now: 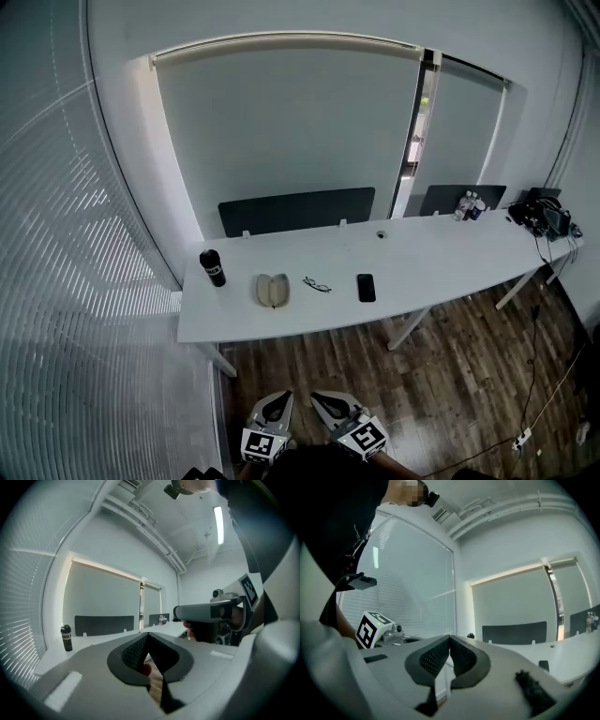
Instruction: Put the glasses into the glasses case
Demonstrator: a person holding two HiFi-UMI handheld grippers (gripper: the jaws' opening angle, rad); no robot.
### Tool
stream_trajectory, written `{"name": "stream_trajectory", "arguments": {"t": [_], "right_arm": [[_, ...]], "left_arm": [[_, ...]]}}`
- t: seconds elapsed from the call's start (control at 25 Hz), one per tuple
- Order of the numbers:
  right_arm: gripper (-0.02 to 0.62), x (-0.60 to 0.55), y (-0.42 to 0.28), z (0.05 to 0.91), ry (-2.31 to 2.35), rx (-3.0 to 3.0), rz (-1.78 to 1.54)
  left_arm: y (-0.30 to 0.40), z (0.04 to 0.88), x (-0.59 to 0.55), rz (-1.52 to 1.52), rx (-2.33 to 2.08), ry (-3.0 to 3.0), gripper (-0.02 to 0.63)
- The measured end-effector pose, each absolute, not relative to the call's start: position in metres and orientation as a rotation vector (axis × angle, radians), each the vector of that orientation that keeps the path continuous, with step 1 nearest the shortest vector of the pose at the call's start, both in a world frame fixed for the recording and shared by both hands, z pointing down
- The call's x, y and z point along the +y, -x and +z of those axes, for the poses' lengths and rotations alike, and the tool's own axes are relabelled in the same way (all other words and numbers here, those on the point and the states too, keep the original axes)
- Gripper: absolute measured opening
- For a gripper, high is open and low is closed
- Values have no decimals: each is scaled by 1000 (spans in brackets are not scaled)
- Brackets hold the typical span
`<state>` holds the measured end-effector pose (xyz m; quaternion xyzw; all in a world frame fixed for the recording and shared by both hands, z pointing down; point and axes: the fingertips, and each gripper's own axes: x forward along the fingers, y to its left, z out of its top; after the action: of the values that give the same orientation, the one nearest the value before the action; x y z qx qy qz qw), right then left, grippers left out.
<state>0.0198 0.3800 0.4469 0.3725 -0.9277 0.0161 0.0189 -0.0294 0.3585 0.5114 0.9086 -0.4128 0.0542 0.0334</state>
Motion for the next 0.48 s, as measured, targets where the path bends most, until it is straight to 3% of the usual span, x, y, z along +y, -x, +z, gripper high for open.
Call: {"name": "stream_trajectory", "arguments": {"t": [0.48], "right_arm": [[8, 346, -101, 455, -1209, -2892, 82]], "left_arm": [[-39, 515, 338, 171, -1314, -2755, 6]]}}
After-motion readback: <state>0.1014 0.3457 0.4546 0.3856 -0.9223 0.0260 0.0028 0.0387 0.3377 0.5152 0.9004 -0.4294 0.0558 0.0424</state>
